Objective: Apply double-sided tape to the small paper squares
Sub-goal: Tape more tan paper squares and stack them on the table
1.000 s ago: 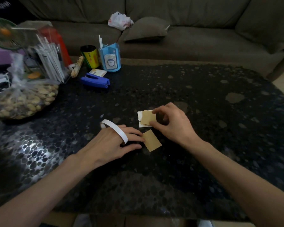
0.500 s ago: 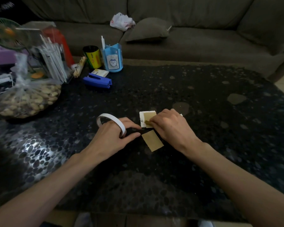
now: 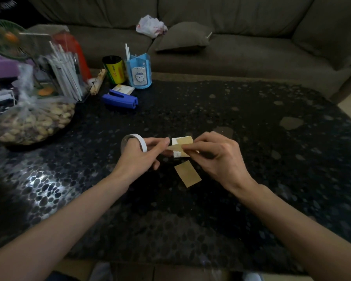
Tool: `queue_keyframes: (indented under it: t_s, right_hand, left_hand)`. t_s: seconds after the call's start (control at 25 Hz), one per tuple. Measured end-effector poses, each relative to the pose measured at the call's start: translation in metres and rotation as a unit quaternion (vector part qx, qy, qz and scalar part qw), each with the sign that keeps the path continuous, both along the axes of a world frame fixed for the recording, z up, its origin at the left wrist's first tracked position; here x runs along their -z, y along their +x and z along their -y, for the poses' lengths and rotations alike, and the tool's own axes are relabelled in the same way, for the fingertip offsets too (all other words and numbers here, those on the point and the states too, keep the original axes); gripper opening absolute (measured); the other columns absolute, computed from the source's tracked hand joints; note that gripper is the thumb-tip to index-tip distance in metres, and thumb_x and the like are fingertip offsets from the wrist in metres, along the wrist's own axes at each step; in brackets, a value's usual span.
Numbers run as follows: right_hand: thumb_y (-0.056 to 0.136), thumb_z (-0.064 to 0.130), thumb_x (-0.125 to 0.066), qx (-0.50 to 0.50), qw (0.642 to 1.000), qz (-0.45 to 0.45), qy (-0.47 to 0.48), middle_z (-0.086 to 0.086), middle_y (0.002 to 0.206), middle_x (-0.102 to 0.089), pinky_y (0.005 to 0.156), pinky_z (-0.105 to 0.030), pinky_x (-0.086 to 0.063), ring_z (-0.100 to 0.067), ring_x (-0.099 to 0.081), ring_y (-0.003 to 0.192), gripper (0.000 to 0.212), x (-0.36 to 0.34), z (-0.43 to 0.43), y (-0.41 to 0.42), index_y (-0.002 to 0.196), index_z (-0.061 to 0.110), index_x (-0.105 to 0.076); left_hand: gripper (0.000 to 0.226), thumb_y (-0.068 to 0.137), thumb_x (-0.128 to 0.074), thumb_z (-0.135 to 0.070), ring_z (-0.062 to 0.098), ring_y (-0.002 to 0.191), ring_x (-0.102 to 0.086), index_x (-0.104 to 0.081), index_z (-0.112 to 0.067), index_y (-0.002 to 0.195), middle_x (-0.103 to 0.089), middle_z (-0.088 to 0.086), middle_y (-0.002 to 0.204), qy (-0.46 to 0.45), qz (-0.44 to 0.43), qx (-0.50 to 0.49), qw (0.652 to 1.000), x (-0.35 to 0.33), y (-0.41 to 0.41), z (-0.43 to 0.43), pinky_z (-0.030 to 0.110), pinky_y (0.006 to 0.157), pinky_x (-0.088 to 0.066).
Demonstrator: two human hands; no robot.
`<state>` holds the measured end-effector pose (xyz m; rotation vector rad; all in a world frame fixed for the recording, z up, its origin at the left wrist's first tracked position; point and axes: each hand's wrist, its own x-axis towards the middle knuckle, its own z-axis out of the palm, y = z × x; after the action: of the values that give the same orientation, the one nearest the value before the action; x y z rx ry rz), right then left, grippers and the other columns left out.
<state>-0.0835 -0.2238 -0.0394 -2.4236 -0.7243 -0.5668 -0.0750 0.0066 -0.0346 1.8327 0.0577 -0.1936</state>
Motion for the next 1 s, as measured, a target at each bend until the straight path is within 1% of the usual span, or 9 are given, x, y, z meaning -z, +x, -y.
queue_keyframes:
  t_s: [0.12, 0.24, 0.36, 0.48, 0.6, 0.68, 0.76, 0.88, 1.0]
  right_hand:
    - [0.093, 0.030, -0.075, -0.027, 0.994, -0.108, -0.019, 0.021, 0.111, -0.064, 0.076, -0.013, -0.051, 0.009, -0.060, 0.092, 0.024, -0.006, 0.004, -0.006, 0.116, 0.031, -0.078]
    - [0.093, 0.036, -0.074, 0.043, 0.970, -0.236, 0.043, 0.018, 0.110, -0.063, 0.073, -0.012, -0.049, 0.006, -0.062, 0.091, 0.031, -0.014, 0.002, 0.000, 0.124, 0.034, -0.072]
    - [0.091, 0.044, -0.077, 0.076, 0.914, -0.372, 0.145, 0.010, 0.100, -0.077, 0.073, -0.014, -0.055, 0.002, -0.072, 0.087, 0.030, -0.017, -0.002, 0.004, 0.117, 0.029, -0.076]
    - [0.087, 0.034, -0.084, 0.114, 0.853, -0.467, 0.202, 0.005, 0.088, -0.080, 0.071, -0.017, -0.053, -0.003, -0.073, 0.078, 0.016, -0.018, -0.001, 0.002, 0.100, 0.024, -0.082]
    - [0.086, 0.029, -0.085, 0.158, 0.826, -0.506, 0.191, 0.006, 0.086, -0.080, 0.075, -0.022, -0.053, -0.006, -0.073, 0.079, 0.018, -0.018, 0.003, 0.005, 0.102, 0.024, -0.080]
    - [0.086, 0.028, -0.085, 0.166, 0.828, -0.503, 0.184, 0.006, 0.083, -0.080, 0.075, -0.022, -0.054, -0.004, -0.072, 0.075, 0.019, -0.016, 0.001, 0.006, 0.103, 0.023, -0.079]
    - [0.085, 0.028, -0.086, 0.157, 0.836, -0.495, 0.177, 0.008, 0.076, -0.079, 0.072, -0.018, -0.052, 0.000, -0.071, 0.068, 0.021, -0.012, -0.003, 0.007, 0.104, 0.022, -0.079]
    - [0.085, 0.029, -0.086, 0.151, 0.841, -0.492, 0.167, 0.010, 0.073, -0.078, 0.064, -0.013, -0.049, 0.002, -0.068, 0.063, 0.020, -0.011, -0.006, 0.009, 0.102, 0.023, -0.079]
    - [0.085, 0.029, -0.087, 0.154, 0.841, -0.494, 0.157, 0.009, 0.075, -0.079, 0.070, -0.018, -0.051, 0.000, -0.070, 0.067, 0.020, -0.010, -0.005, 0.010, 0.102, 0.024, -0.079]
  left_hand:
    - [0.028, 0.092, -0.076, -0.026, 0.005, 0.053, -0.057, -0.074, -0.022, 0.120, -0.080, -0.002, 0.097, -0.028, -0.023, -0.011, 0.999, -0.002, 0.001, 0.000, 0.012, 0.049, -0.046]
    - [0.021, 0.091, -0.077, -0.029, 0.004, 0.051, -0.056, -0.075, -0.023, 0.112, -0.080, -0.005, 0.095, 0.023, -0.025, 0.018, 0.999, -0.002, 0.004, 0.001, 0.016, 0.055, -0.049]
    - [0.019, 0.089, -0.079, -0.033, 0.005, 0.051, -0.055, -0.076, -0.023, 0.105, -0.080, -0.006, 0.095, 0.040, -0.027, 0.071, 0.996, 0.000, 0.003, 0.007, 0.019, 0.057, -0.050]
    - [0.018, 0.090, -0.078, -0.033, 0.007, 0.053, -0.059, -0.077, -0.024, 0.107, -0.079, -0.006, 0.099, 0.069, 0.000, 0.078, 0.995, 0.004, 0.003, 0.010, 0.018, 0.058, -0.050]
    - [0.018, 0.093, -0.075, -0.031, 0.002, 0.068, -0.067, -0.075, -0.031, 0.112, -0.075, -0.013, 0.102, 0.158, 0.043, 0.082, 0.983, 0.005, 0.005, 0.003, 0.020, 0.065, -0.051]
    - [0.017, 0.094, -0.074, -0.030, -0.007, 0.073, -0.066, -0.075, -0.036, 0.110, -0.072, -0.020, 0.097, 0.230, 0.071, 0.104, 0.965, 0.008, 0.002, -0.003, 0.013, 0.067, -0.048]
    - [0.018, 0.092, -0.076, -0.031, -0.008, 0.073, -0.066, -0.075, -0.039, 0.109, -0.069, -0.023, 0.095, 0.274, 0.093, 0.126, 0.949, 0.013, -0.004, -0.008, 0.014, 0.069, -0.052]
    - [0.020, 0.091, -0.077, -0.032, 0.000, 0.073, -0.069, -0.074, -0.041, 0.109, -0.065, -0.019, 0.110, 0.292, 0.120, 0.132, 0.940, 0.020, -0.010, -0.012, 0.030, 0.080, -0.060]
    - [0.021, 0.090, -0.078, -0.031, 0.001, 0.072, -0.068, -0.073, -0.042, 0.107, -0.065, -0.016, 0.113, 0.291, 0.137, 0.131, 0.938, 0.019, -0.012, -0.014, 0.031, 0.080, -0.060]
